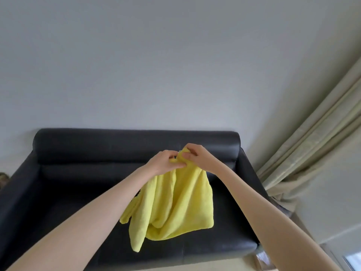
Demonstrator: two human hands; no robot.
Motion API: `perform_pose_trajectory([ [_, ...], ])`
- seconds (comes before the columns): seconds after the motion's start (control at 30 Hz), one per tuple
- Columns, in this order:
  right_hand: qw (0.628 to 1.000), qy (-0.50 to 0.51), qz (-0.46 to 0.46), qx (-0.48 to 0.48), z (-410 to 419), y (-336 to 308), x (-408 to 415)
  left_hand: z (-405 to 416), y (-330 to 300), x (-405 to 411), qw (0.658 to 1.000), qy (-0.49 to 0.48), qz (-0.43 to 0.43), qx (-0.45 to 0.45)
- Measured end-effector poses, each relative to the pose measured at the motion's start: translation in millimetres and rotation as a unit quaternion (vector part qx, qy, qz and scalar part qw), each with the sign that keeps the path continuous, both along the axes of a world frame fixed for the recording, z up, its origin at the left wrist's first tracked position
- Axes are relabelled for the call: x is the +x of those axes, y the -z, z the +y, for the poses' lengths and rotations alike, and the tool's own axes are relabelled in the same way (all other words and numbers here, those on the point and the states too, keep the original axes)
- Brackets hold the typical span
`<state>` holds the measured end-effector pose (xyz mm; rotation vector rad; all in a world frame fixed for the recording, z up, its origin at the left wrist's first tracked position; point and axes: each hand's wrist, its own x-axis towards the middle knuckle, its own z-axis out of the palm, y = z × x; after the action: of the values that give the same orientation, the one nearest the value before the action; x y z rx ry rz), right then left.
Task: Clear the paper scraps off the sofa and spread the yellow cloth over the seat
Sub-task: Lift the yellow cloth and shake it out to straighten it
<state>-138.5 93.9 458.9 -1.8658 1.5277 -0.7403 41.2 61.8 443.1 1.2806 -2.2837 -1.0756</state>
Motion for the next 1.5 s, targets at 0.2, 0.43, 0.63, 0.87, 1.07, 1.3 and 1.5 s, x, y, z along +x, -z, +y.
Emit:
perform_pose_trajectory([
  [0.2, 0.994, 0.072, -0.068, 0.038, 23, 13, -25, 3, 12, -21, 0.996, 0.047, 0.062, -0.035],
  [0.43, 0.976, 0.066, -0.030, 0.206, 48, 41, -52, 1, 19, -36, 0.990, 0.079, 0.021, -0.116],
  [0.63, 0.950, 0.039, 0.133, 0.279, 74, 98, -51, -4, 19, -18, 0.990, 0.088, 0.068, -0.086],
  [0.87, 0.927, 0.030, 0.206, 0.313, 95, 120, -55, -38, 0, 43, 0.995, 0.046, -0.015, -0.092],
  [1.07, 0.950, 0.033, 0.032, 0.308, 86, 111, -30, -70, -20, 82, 0.989, -0.025, -0.030, -0.141],
  [1.3, 0.946, 0.083, -0.019, 0.313, 73, 119, -12, -67, -22, 81, 0.971, -0.145, -0.029, -0.188],
  [1.5, 0.949, 0.125, 0.007, 0.291, 81, 134, -12, -66, -29, 85, 0.951, -0.233, 0.019, -0.202],
])
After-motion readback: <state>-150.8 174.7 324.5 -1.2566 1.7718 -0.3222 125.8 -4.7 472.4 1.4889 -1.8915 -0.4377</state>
